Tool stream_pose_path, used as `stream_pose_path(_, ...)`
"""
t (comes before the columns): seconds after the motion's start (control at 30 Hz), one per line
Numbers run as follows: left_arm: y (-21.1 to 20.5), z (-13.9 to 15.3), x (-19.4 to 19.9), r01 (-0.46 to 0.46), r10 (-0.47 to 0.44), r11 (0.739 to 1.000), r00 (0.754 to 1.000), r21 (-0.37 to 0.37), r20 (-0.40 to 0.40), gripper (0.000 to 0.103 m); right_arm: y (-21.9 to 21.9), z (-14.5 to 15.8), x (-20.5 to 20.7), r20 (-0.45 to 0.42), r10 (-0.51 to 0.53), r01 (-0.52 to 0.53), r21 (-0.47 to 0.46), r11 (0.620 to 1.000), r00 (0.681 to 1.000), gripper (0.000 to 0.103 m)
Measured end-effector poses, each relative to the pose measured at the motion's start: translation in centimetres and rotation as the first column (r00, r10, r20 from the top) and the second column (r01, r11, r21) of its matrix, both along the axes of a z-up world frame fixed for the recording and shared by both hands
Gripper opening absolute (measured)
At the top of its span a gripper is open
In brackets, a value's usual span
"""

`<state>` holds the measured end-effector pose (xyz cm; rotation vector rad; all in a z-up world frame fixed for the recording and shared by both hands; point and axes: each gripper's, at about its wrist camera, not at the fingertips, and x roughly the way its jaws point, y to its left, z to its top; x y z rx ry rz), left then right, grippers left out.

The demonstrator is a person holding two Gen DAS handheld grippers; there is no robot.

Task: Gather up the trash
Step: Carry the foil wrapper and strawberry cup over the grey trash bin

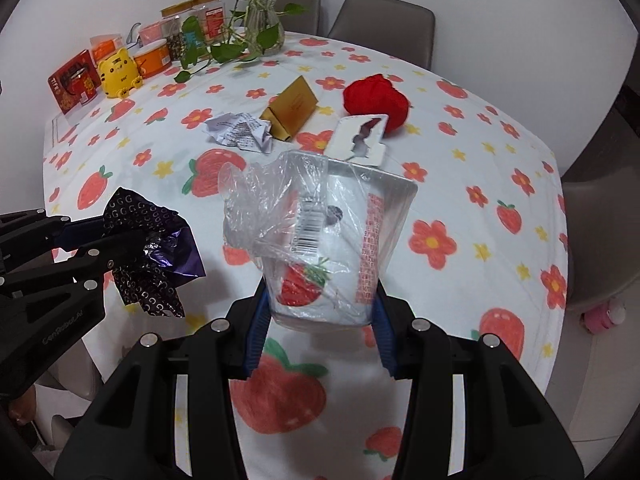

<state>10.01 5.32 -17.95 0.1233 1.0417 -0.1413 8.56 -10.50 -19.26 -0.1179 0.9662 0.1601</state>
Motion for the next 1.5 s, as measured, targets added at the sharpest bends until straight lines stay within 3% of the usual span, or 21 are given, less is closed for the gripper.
stream_pose_path(0.2, -7.6, 1.2, -1.7, 0.146, -0.147, 0.989, 0.989, 0.027, 0.032, 0.025, -6.5, 0.8, -3.7, 0.031, -0.108, 0.108, 0.019, 0.994, 0.994, 0.044)
stream_pose_path(0.47, -21.7, 0.7, -6.4, 0.313, -0.314, 0.949, 0.949, 0.022, 0.018, 0.025, -19.1, 0.9, -11.0, 0.045, -0.243, 0.243, -0.012, 0.97, 0.969, 0.044)
stream_pose_path(0.83, -42.2, -4.4, -15.8, 0.512, -0.512, 0.859, 0.856, -0.024, -0.067, 0.025, -37.1, -2.7, -22.6, -0.024, -0.434, 0.432, -0.059, 0.9, 0.9, 0.044)
stream_pose_path(1.13, -52.2, -11.4, -18.2, 0.607, -0.603, 0.794, 0.777, -0.042, -0.181, 0.026, -45.4, -9.2, -27.1, -0.116, -0.562, 0.56, -0.051, 0.827, 0.819, 0.044)
stream_pose_path(1.3, -56.5, -17.3, -17.0, 0.633, -0.624, 0.773, 0.748, -0.039, -0.225, 0.026, -48.3, -15.8, -26.1, -0.173, -0.599, 0.602, -0.041, 0.798, 0.782, 0.044)
stream_pose_path(1.5, -59.9, -25.1, -15.2, 0.651, -0.626, 0.759, 0.733, 0.006, -0.268, 0.026, -51.5, -23.2, -23.8, -0.216, -0.627, 0.634, -0.043, 0.772, 0.749, 0.044)
